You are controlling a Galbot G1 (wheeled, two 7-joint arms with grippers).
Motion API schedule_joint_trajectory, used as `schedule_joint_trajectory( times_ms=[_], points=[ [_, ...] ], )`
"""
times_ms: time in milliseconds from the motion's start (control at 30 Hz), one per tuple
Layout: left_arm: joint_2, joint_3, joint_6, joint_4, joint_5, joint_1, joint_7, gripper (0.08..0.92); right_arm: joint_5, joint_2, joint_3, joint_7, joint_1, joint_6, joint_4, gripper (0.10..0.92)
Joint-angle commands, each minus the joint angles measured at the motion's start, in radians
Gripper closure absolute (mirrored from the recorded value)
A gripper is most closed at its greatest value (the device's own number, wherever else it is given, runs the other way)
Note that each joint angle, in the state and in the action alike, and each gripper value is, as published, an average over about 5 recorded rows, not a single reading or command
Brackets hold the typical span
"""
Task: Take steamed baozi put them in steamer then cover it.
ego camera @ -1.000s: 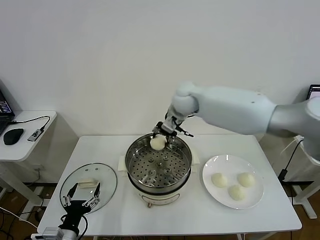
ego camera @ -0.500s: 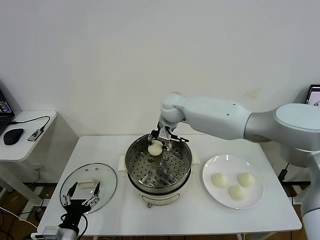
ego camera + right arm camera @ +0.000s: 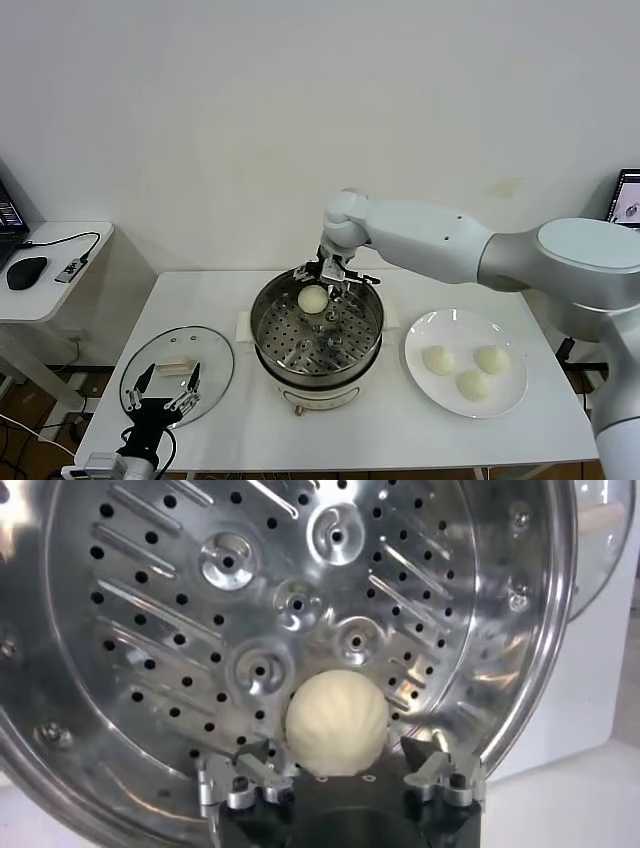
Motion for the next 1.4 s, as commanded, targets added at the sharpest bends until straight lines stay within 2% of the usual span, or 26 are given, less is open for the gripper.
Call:
schedule_joint_trajectory(
  times_ms=[33,133,267,433,667,1000,1400],
  points=[
    [0.001,-0.001,0.0,-0.001,0.001,0.0,0.0,0.177,0.352,-0.174,-0.024,-0.119,0.185,-0.469,0.249,0.203],
    [0.007,-0.004,0.002,-0.004,0.0,0.001,-0.001,0.177,0.418,-0.298,-0.036,-0.117,0.231,-0.631,0.366,0.203],
    [0.018,-0.011,0.002,-0.001,-0.004,0.0,-0.001,0.177,0.478,-0.459,-0.047,-0.105,0.265,-0.755,0.504,0.203],
    [0.03,-0.014,0.009,-0.004,-0.006,-0.004,0.0,0.177,0.457,-0.659,-0.107,-0.097,0.299,-0.813,0.613,0.203],
    [0.035,-0.011,0.015,0.002,-0.003,-0.009,-0.001,0.177,0.329,-0.858,-0.12,-0.082,0.204,-0.802,0.667,0.203],
    [0.031,-0.013,0.018,0.004,0.007,-0.006,0.0,0.177,0.18,-0.901,0.014,-0.058,-0.101,-0.748,0.581,0.203],
    [0.015,-0.023,0.021,0.003,0.021,0.006,0.0,0.177,0.094,-0.787,0.272,-0.029,-0.431,-0.727,0.417,0.203]
  ],
)
